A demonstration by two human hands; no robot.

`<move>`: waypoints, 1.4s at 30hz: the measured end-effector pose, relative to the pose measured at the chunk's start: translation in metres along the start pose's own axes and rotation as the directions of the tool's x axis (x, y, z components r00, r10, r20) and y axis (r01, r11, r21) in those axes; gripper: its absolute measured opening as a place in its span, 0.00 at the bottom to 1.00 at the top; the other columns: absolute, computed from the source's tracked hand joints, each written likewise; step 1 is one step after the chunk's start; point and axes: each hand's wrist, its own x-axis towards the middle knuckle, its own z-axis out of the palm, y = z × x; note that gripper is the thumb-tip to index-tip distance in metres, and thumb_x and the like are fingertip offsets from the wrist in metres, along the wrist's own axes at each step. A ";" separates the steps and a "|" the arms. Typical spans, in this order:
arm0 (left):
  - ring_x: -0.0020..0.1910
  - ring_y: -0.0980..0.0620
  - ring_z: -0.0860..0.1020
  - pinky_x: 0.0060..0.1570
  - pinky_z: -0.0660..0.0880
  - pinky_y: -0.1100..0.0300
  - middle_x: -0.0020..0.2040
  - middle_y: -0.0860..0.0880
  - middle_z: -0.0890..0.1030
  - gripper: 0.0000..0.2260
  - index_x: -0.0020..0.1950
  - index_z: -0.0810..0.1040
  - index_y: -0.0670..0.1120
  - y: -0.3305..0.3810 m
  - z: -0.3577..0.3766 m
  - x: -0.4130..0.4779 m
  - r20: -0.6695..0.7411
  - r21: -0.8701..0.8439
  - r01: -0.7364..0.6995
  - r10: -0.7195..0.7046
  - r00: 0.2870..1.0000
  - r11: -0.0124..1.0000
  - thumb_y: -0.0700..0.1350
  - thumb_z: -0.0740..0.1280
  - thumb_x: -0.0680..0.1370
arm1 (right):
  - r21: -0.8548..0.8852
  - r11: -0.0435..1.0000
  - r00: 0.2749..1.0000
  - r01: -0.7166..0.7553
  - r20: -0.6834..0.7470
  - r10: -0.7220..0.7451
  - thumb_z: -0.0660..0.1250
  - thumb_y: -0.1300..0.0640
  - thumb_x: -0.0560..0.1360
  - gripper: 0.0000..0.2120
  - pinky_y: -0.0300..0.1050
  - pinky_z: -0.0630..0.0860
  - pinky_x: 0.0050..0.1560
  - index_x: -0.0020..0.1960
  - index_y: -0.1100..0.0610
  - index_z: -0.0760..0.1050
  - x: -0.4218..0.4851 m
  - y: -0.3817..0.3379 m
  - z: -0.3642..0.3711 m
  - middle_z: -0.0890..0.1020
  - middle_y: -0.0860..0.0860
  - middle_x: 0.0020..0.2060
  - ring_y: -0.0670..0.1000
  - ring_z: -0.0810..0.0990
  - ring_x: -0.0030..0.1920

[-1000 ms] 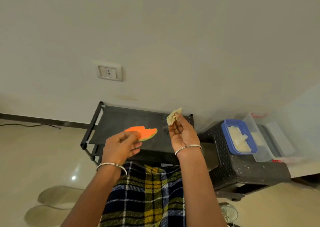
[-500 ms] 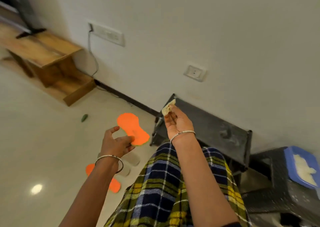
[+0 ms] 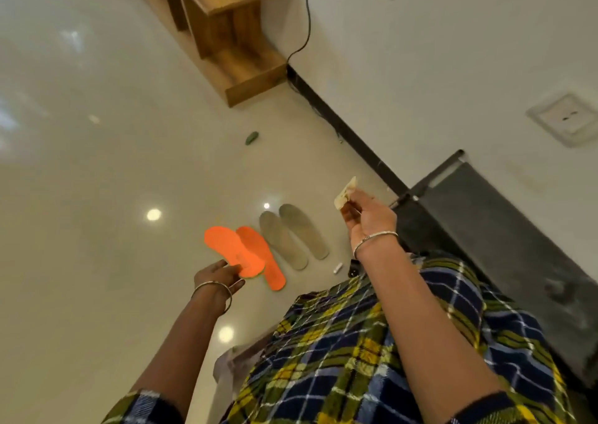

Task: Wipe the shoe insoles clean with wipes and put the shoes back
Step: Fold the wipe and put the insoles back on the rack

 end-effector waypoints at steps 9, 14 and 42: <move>0.57 0.36 0.78 0.50 0.75 0.49 0.64 0.34 0.75 0.24 0.71 0.70 0.42 -0.059 0.001 0.121 -0.172 -0.073 0.166 -0.176 0.969 0.983 0.27 0.64 0.77 | -0.373 0.927 0.976 -0.038 0.183 0.114 0.71 0.70 0.72 0.05 0.43 0.82 0.43 0.46 0.62 0.80 0.077 0.044 0.043 0.83 0.55 0.36 0.50 0.82 0.35; 0.46 0.38 0.81 0.44 0.80 0.49 0.54 0.36 0.80 0.23 0.65 0.78 0.44 -0.088 0.005 0.170 -0.294 -0.006 0.141 -0.136 0.946 0.990 0.28 0.70 0.72 | -0.543 0.840 0.952 -0.014 0.251 0.178 0.71 0.72 0.72 0.05 0.41 0.82 0.37 0.43 0.63 0.80 0.106 0.072 0.061 0.83 0.57 0.37 0.51 0.82 0.35; 0.44 0.47 0.83 0.44 0.80 0.52 0.46 0.44 0.84 0.18 0.50 0.82 0.50 -0.088 0.055 0.164 -0.166 0.396 -0.173 0.255 0.953 0.902 0.30 0.60 0.74 | -0.618 0.785 0.942 -0.027 0.247 0.227 0.72 0.72 0.71 0.07 0.43 0.83 0.41 0.41 0.62 0.81 0.132 0.094 0.069 0.84 0.58 0.37 0.53 0.83 0.36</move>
